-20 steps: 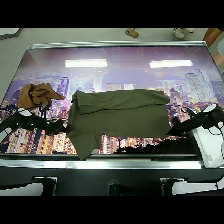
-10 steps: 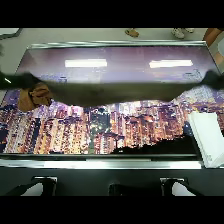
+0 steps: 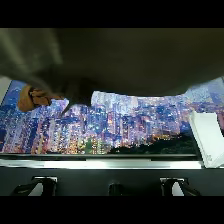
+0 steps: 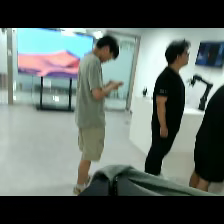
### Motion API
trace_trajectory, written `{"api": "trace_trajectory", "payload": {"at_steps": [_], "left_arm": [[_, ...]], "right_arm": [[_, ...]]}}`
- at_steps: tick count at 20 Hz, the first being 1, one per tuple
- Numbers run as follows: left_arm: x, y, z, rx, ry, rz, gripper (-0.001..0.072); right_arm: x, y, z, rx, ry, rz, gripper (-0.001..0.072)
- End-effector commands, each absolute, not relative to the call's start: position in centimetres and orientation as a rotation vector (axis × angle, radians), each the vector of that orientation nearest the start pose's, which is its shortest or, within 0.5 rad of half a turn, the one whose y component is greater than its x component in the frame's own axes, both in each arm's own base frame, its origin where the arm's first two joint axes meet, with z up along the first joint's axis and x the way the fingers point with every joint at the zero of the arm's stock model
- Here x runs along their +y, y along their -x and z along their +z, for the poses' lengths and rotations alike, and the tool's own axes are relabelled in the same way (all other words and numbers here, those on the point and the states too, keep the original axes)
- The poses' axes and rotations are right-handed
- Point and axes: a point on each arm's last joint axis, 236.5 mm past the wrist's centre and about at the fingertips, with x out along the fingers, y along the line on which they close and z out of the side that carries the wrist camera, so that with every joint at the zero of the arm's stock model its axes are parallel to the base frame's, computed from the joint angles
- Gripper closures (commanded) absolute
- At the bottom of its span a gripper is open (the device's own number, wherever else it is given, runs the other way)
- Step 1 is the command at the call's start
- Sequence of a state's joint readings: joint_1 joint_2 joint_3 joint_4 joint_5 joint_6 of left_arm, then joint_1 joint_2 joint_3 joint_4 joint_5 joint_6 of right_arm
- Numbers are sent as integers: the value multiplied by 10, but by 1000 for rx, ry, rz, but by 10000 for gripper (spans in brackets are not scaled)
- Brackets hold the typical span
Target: Fold the shirts.
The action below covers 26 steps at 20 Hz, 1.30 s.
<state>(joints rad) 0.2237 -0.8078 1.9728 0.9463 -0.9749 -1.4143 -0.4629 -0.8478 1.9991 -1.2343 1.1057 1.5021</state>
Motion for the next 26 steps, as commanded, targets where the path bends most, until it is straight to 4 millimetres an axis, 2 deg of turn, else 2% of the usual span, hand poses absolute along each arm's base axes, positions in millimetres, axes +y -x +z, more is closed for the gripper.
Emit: {"api": "trace_trajectory", "payload": {"at_steps": [1,2,4,6,7,8,10,12,14,15,16,17,19,21,23,26], "left_arm": [[-65,-203,602,-340,112,-295,679],[-62,-205,600,-334,105,-280,679],[-53,-221,586,-271,102,-246,679],[-45,-255,548,-107,122,-225,679],[-42,-279,516,21,123,-225,679],[-39,-308,473,180,138,-236,679],[-39,-360,372,509,171,-278,679],[-42,-400,261,788,177,-299,679],[-44,-421,150,1014,191,-272,679],[-47,-428,104,1087,210,-266,678],[-51,-435,62,1140,233,-255,679],[-56,-442,33,1171,254,-252,679],[-70,-463,-6,1183,312,-255,679],[-78,-489,-19,1117,376,-242,679],[-76,-512,-15,1024,403,-213,678],[-61,-543,14,878,397,-175,678]], "right_arm": [[-39,-237,528,-30,-76,-160,666],[-40,-237,520,1,-77,-162,666],[-49,-247,499,83,-144,-182,666],[-57,-273,451,276,-222,-172,667],[-57,-291,414,428,-265,-138,667],[-56,-307,373,595,-309,-95,667],[-60,-339,291,908,-408,-22,667],[-73,-367,214,1125,-452,-31,668],[-66,-392,137,1301,-409,-39,667],[-62,-406,106,1341,-388,-45,667],[-61,-421,80,1359,-362,-57,667],[-62,-442,59,1342,-339,-68,666],[-64,-485,36,1240,-335,-79,666],[-66,-523,32,1109,-396,-104,666],[-78,-552,43,969,-436,-152,666],[-91,-582,66,801,-434,-173,666]]}}
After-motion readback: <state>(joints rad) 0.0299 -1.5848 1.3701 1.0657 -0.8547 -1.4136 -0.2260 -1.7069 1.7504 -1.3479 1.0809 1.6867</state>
